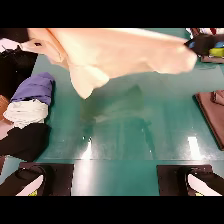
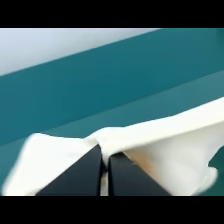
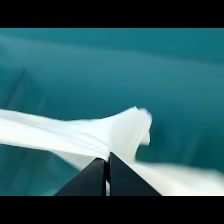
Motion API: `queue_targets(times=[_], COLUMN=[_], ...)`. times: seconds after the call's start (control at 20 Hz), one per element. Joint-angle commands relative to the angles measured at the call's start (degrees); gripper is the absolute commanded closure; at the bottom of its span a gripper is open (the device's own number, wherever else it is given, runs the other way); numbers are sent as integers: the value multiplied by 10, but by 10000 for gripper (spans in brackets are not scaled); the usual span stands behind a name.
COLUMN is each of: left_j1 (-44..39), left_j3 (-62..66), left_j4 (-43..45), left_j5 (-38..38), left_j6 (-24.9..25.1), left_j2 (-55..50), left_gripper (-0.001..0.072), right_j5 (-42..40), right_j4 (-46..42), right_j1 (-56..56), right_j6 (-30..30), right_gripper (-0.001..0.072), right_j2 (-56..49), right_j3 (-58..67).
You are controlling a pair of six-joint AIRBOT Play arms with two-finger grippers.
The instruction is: Fold the shirts.
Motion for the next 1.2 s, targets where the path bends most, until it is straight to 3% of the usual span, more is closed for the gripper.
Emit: queue_targets(times=[0.0, 0.2, 0.4, 0.75, 0.95, 1.0, 1.05, 1.15], left_j1=[0, 0, 0, 0, 0, 0, 1, 1], left_j3=[34, 35, -107, -425, -452, -452, -452, -442], left_j4=[-52, -134, -133, -133, -134, -134, -139, -138], left_j5=[-70, -144, -185, -87, -218, -237, -245, -249], left_j6=[14, 27, 26, 26, 22, 21, 21, 22], left_j2=[41, 39, 34, 33, 33, 33, 34, 34], left_gripper=[680, 681, 681, 680, 659, 393, 171, 158], right_j5=[10, 68, 117, 56, 87, 88, 90, 95], right_j4=[-14, -14, -13, -9, -9, -8, -7, -7], right_j1=[-7, 4, 42, 53, 84, 90, 91, 84], right_j6=[-3, -2, 30, 30, 30, 30, 32, 49], right_gripper=[699, 699, 699, 699, 698, 697, 682, 338], right_j2=[76, 114, 131, 88, 96, 108, 120, 149], right_j3=[31, 14, -139, -363, -414, -424, -428, -424])
